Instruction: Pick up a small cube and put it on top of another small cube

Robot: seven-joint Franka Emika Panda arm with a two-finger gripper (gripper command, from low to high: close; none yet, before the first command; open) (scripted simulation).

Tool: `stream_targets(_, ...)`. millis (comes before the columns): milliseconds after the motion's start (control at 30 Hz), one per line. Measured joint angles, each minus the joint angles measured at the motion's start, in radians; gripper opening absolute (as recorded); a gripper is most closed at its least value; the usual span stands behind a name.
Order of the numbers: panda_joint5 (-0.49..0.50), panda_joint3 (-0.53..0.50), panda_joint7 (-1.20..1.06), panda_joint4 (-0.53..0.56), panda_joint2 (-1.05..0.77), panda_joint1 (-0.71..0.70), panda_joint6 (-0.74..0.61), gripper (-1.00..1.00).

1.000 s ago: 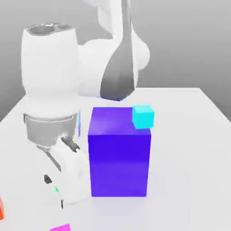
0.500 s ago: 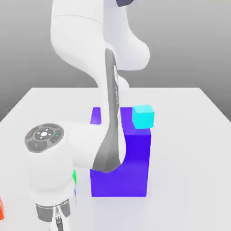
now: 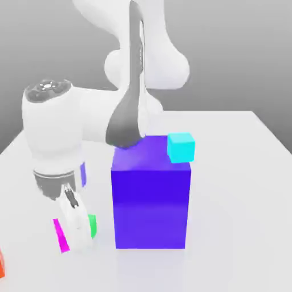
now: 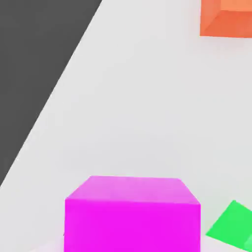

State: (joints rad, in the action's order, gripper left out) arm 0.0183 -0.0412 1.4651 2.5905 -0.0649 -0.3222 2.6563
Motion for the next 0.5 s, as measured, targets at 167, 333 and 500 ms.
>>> stream_targets(167, 0.005, -0.032, -0.146, 0.181, 0.164, -0.028, 0.017, -1.00)
stream_targets(333, -0.016, -0.045, -0.200, 0.222, 0.074, -0.022, 0.148, -1.00)
stream_targets(500, -0.044, -0.030, -0.221, 0.219, -0.022, -0.030, 0.240, 1.00)
